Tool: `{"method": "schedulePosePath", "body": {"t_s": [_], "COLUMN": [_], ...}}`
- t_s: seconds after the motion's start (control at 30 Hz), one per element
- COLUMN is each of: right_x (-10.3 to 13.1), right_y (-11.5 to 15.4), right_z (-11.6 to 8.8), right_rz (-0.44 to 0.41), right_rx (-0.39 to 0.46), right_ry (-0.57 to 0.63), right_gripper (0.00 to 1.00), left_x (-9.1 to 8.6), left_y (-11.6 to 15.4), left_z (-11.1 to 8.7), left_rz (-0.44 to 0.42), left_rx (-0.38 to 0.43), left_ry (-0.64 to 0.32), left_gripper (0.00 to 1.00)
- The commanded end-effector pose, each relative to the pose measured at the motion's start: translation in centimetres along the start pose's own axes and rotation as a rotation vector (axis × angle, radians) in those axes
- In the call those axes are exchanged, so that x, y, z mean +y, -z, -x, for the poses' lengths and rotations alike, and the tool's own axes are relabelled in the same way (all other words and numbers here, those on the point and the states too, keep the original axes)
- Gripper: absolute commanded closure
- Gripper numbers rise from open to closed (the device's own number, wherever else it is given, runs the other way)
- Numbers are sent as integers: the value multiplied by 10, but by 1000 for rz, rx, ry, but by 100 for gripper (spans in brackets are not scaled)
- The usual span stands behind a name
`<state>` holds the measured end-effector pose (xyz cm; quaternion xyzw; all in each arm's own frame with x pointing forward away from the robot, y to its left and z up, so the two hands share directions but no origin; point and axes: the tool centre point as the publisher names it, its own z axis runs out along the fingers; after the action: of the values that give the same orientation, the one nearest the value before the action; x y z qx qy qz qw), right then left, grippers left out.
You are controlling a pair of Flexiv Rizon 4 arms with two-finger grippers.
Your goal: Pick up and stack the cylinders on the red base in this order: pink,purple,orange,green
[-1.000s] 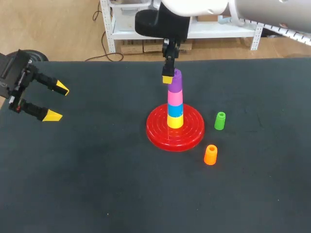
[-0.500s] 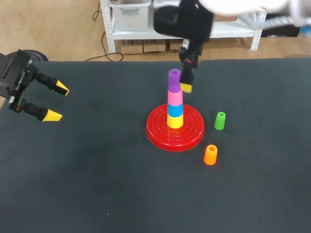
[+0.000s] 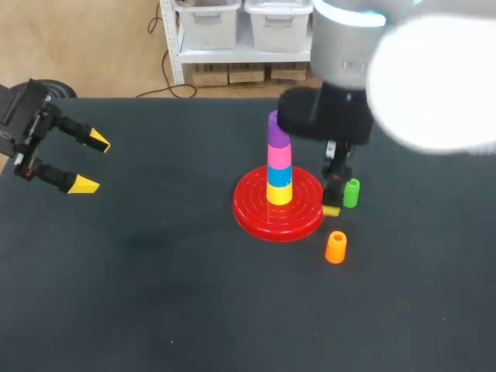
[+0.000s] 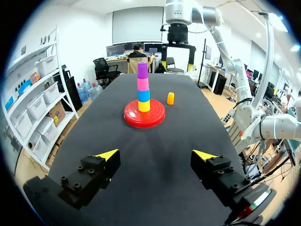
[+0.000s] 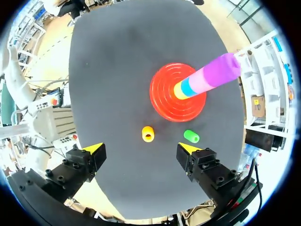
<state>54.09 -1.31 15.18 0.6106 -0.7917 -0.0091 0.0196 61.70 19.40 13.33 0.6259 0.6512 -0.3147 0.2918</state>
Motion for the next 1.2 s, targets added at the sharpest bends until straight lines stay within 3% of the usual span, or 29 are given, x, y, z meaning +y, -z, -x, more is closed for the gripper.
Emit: {"method": "schedulePosePath", "body": {"t_s": [0.03,0.5,1.2], "right_x": [2,9,-14], "right_y": [-23,-74,-119], "right_z": [-1,-9,-16], "right_rz": [-36,39,50], "right_rx": [-11,9,3], "right_ry": [5,31,49], "right_gripper": [0,0,0], "left_x": [-1,-1,-1], "left_y": [0,0,0], "left_z": [-1,-1,-1], "left_rz": [3,3,3], "left_rx": [-3,-3,-3], "left_ry": [-3,-3,-3], "left_gripper": [0,0,0]}}
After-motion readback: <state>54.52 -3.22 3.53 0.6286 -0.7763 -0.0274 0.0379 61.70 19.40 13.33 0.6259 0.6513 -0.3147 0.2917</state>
